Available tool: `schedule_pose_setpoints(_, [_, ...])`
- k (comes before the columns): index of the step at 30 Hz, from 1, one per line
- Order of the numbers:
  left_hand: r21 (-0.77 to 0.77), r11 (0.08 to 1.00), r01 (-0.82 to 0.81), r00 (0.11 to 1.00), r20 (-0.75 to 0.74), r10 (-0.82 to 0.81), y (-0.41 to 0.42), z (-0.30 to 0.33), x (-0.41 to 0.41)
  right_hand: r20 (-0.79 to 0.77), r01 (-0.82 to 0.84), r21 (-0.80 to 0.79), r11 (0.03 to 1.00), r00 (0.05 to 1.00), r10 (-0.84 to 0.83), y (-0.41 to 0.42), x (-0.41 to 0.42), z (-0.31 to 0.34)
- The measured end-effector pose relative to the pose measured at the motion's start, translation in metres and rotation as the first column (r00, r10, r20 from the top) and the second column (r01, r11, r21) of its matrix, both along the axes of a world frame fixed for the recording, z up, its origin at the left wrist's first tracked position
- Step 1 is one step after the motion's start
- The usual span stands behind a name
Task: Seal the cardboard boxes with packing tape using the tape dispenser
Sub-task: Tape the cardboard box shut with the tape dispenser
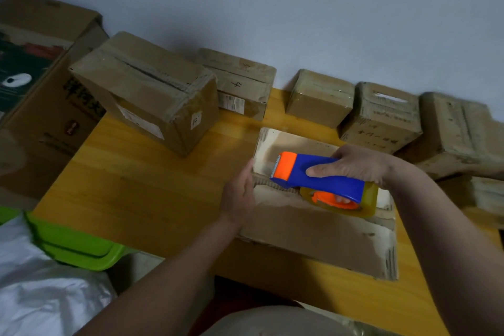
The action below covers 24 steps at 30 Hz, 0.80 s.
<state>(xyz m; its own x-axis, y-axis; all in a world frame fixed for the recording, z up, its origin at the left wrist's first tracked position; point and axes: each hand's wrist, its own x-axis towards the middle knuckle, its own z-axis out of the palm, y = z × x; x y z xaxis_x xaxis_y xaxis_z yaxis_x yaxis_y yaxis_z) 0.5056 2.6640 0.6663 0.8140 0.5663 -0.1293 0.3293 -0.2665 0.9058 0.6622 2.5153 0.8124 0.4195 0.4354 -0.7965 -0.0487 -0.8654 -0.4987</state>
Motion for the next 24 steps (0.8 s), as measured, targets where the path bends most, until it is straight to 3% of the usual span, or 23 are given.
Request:
schedule_pose_setpoints(2, [0.064,0.968,0.241,0.97,-0.041,-0.239,-0.002,0.001,-0.007,0.008,-0.008,0.009,1.0,1.0,0.008,0.0,0.0,0.001])
schedule_pose_setpoints(5, [0.17,0.859,0.483,0.868,-0.223,-0.443,0.01,0.0,-0.01,0.005,-0.014,0.023,1.0,1.0,0.014,-0.003,0.001,0.001])
schedule_pose_setpoints(7, [0.379,0.696,0.609,0.789,-0.382,-0.482,0.017,0.003,-0.006,0.003,-0.016,0.034,0.999,1.0,0.016,-0.005,0.004,-0.002])
schedule_pose_setpoints(9, [0.459,0.566,0.685,0.723,-0.519,-0.455,0.02,0.006,0.0,0.012,-0.025,0.02,1.0,1.0,0.024,-0.005,0.005,-0.005])
schedule_pose_setpoints(17, [0.468,0.528,0.709,0.677,-0.66,-0.324,0.018,0.012,0.004,0.128,-0.143,-0.059,0.988,0.98,0.15,-0.014,0.009,-0.007])
schedule_pose_setpoints(24, [0.464,0.547,0.697,0.678,-0.676,-0.289,0.014,0.017,0.004,0.098,-0.138,-0.12,0.983,0.984,0.15,-0.057,0.022,0.01])
